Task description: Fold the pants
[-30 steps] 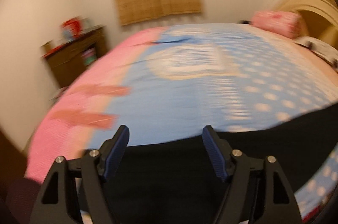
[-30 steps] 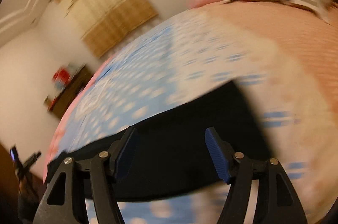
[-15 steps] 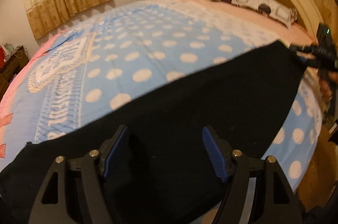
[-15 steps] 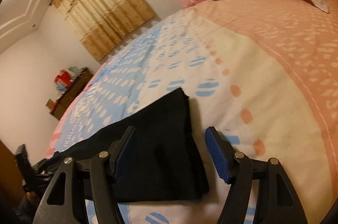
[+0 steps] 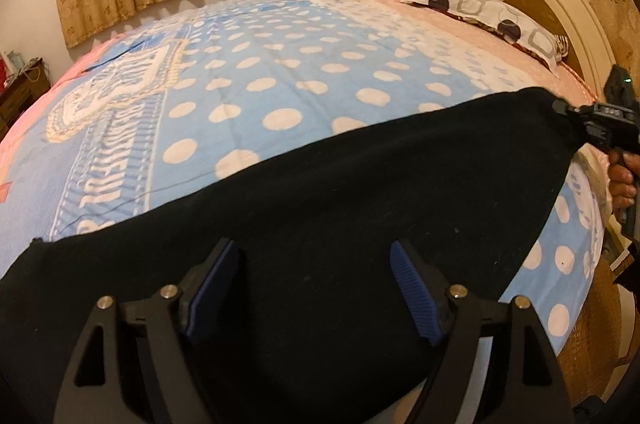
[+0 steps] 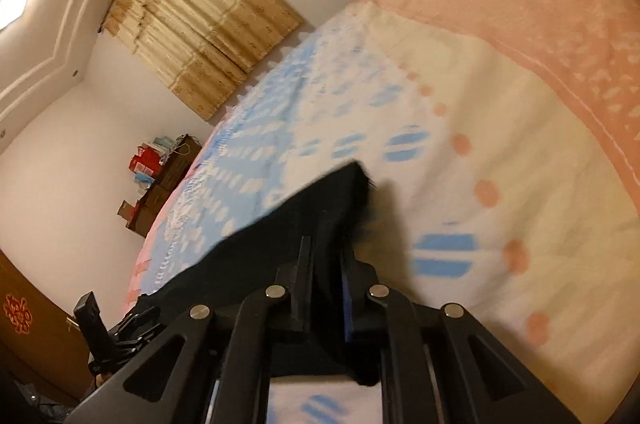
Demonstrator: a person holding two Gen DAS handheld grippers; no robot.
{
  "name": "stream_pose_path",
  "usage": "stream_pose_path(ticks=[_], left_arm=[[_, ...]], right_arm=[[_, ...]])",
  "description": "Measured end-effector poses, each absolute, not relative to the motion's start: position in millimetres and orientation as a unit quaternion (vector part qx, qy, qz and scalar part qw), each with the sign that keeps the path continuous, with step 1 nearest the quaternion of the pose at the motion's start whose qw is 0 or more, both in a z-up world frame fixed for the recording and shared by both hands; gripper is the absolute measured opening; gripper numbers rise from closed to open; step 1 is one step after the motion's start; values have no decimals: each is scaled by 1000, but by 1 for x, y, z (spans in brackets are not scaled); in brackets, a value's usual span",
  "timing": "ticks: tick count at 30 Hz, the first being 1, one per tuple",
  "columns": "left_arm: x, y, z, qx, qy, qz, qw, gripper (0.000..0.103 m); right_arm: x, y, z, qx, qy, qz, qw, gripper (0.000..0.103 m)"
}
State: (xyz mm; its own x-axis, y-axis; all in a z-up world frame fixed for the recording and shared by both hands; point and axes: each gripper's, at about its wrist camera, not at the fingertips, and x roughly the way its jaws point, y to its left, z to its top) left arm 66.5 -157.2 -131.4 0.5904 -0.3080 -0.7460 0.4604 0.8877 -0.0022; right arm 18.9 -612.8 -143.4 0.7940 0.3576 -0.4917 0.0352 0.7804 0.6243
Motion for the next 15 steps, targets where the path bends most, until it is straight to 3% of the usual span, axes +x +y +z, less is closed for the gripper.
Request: stream_pose_path(ticks=[8, 15], left_arm=[[63, -102, -120, 63, 407, -178, 894, 81], [51, -49, -111, 49, 406, -137, 902, 81]], right_arm=[[12, -494, -57, 197, 275, 128, 932, 9], [38, -335, -50, 101, 288, 208, 929, 9]])
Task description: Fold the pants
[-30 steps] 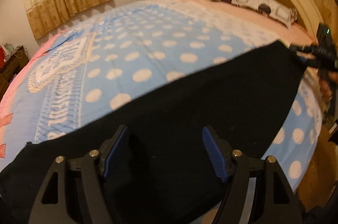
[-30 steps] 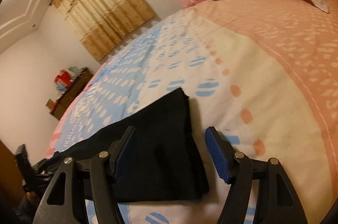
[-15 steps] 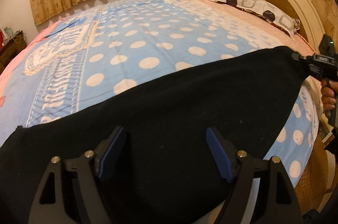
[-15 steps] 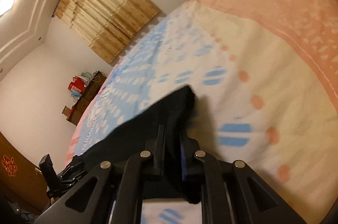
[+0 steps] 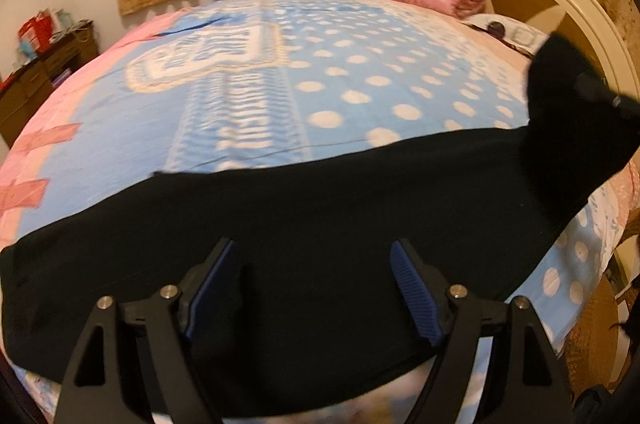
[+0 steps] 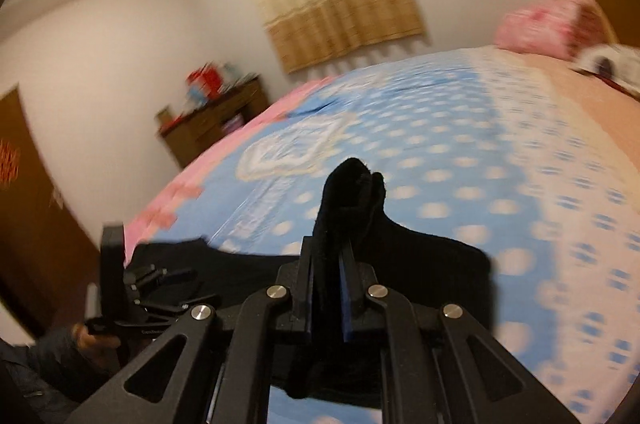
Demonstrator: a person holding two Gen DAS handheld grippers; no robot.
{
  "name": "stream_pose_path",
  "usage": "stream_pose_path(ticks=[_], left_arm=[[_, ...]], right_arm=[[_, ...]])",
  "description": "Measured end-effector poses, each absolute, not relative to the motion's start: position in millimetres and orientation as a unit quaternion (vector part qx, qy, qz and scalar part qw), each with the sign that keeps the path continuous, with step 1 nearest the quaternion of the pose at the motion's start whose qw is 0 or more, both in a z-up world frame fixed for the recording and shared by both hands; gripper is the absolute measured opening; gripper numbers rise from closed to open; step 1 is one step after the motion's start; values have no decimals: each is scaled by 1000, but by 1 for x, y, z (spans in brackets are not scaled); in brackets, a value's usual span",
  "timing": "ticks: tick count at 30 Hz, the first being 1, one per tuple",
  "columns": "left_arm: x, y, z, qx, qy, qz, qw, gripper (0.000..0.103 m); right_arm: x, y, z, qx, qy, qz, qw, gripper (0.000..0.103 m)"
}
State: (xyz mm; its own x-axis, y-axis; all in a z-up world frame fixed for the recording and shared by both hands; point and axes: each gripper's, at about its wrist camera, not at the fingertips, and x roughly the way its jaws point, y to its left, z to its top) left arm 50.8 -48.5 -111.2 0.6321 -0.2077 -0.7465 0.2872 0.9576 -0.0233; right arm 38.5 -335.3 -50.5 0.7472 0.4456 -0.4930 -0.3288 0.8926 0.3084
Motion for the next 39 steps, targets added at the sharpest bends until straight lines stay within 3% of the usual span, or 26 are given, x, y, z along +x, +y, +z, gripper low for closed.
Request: stream_pose_path(ticks=[10, 34, 37, 39], left_arm=[[47, -2, -118, 18, 409, -106, 906, 81], [55, 24, -116, -15, 393, -56, 918, 81], [54, 25, -114, -19, 390, -50, 919, 81], [52, 24, -112, -23, 388, -49, 920, 81]], right_arm=[[68, -208, -96, 43, 338, 255, 905, 9], [86, -143, -150, 7, 400, 296, 867, 10], [88, -145, -149, 20, 403, 307, 862, 17], [87, -147, -147, 32, 401, 327, 855, 41]])
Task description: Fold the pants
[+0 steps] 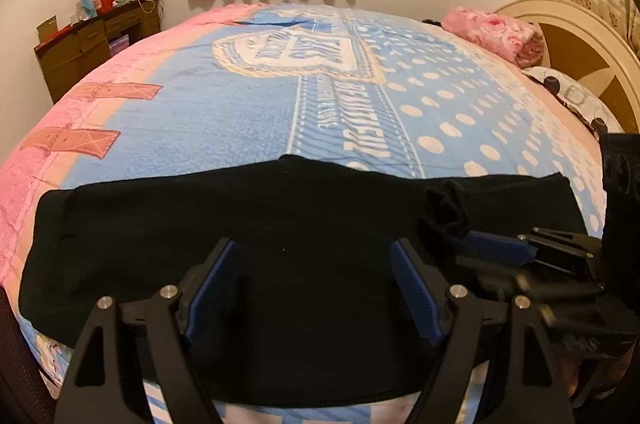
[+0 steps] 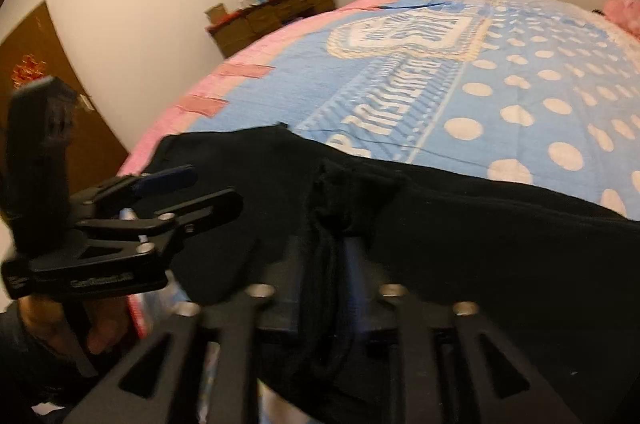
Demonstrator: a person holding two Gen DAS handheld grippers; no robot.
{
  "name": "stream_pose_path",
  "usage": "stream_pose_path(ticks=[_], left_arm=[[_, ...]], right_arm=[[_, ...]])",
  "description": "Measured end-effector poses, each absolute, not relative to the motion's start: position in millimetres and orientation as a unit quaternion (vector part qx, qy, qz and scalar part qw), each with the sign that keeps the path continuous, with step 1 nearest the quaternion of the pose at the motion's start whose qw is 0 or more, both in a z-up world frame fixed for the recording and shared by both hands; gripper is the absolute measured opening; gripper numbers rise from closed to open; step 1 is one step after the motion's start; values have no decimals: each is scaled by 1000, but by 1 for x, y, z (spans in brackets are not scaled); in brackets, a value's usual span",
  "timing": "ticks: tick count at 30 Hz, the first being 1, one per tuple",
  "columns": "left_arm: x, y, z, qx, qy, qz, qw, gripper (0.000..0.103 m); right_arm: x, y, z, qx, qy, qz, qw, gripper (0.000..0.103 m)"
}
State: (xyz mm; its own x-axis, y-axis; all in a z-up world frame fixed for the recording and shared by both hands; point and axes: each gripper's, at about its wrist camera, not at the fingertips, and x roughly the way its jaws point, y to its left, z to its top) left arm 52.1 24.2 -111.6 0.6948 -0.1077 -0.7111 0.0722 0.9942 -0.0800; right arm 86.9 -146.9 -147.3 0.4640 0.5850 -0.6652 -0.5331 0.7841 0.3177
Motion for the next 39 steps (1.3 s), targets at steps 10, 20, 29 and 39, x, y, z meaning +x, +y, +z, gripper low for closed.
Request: stream_pose_path(ticks=[10, 20, 29, 39], left_arm=[[46, -18, -110, 8, 393, -88, 915, 81], [74, -63, -125, 27, 422, -125, 898, 32], [69, -55, -124, 39, 413, -120, 902, 13], [61, -48, -126, 58, 400, -104, 909, 13]], right_arm=[[42, -232, -112, 42, 327, 261, 907, 64], [54, -329, -111, 64, 326, 123, 935, 64], [77, -330, -124, 79, 339, 133, 928, 58], [118, -325, -128, 117, 383, 176, 899, 10]])
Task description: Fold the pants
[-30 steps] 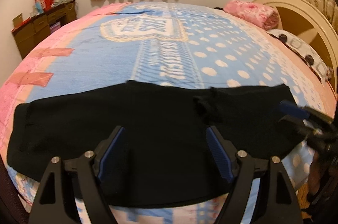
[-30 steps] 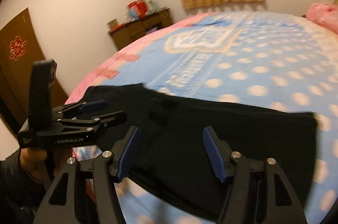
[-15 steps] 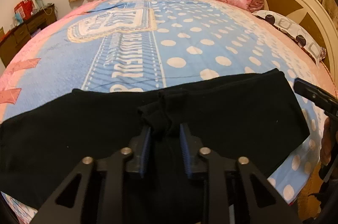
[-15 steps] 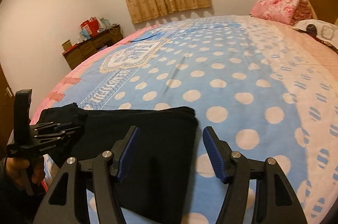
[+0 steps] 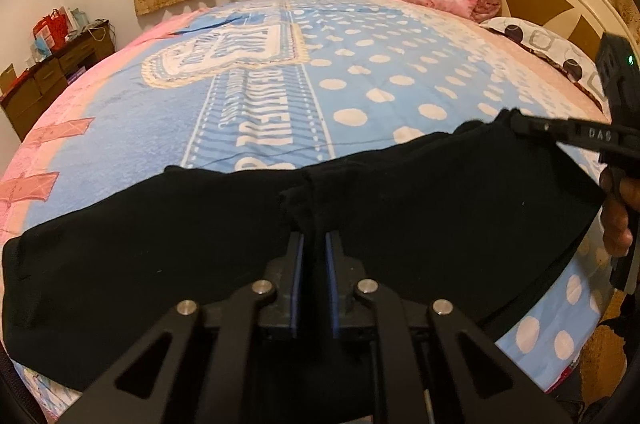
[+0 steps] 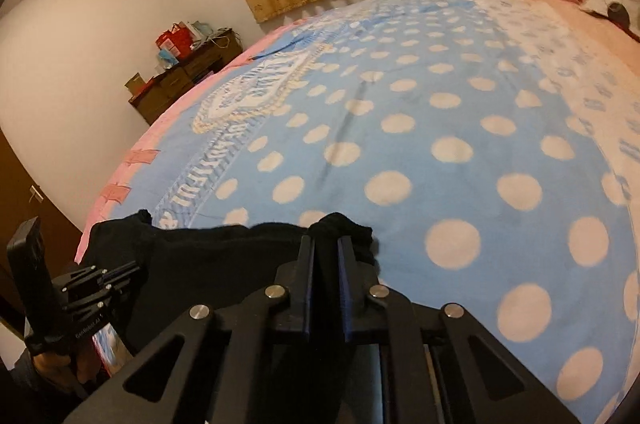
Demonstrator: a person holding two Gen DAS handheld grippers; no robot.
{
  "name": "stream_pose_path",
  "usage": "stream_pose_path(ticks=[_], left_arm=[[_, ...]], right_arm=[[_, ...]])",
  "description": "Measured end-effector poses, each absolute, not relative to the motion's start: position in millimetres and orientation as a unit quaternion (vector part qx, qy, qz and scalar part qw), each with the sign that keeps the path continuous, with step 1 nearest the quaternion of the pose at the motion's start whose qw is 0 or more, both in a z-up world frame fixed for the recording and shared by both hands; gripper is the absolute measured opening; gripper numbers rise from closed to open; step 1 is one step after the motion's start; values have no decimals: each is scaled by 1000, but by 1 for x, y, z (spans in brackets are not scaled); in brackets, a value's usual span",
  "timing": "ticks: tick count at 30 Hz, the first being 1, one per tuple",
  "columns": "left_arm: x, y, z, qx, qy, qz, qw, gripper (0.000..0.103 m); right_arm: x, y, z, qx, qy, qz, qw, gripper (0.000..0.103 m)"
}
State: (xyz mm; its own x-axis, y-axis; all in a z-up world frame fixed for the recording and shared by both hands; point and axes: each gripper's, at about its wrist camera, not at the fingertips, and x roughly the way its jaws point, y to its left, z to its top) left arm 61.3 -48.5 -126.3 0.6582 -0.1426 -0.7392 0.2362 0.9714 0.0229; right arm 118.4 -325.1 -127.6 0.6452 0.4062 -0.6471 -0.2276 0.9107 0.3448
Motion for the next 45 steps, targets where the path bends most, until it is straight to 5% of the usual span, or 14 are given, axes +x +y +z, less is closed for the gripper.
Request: stream_pose_path(ticks=[6, 9, 17, 32, 34, 36, 37, 45], left_arm=[[60, -28, -131, 39, 413, -85, 906, 11], [56, -24, -126, 32, 402, -81, 911, 11], [54, -37, -110, 7, 378, -98, 921, 11], [58, -46, -118, 20, 404, -98, 909, 21], [48, -27, -107, 20, 390, -85, 916, 27], [41, -8, -102, 21, 386, -70, 920, 61], [38, 4, -102, 22, 384, -52, 922, 67], [33, 101, -103, 14, 396, 70, 916, 68]], right_arm=[[115, -316, -135, 72, 386, 144, 908, 11], [99, -320, -127, 43, 377, 100, 920, 36], [32, -324, -103, 55, 310, 143, 938, 36], [29, -306, -145, 36, 358, 155, 920, 36], [21, -307, -136, 44, 341, 155, 926, 37], [17, -306, -130, 44, 329, 158, 930, 46], [17, -303, -129, 44, 328, 162, 930, 59], [24, -241, -124, 9, 331, 228, 916, 61]])
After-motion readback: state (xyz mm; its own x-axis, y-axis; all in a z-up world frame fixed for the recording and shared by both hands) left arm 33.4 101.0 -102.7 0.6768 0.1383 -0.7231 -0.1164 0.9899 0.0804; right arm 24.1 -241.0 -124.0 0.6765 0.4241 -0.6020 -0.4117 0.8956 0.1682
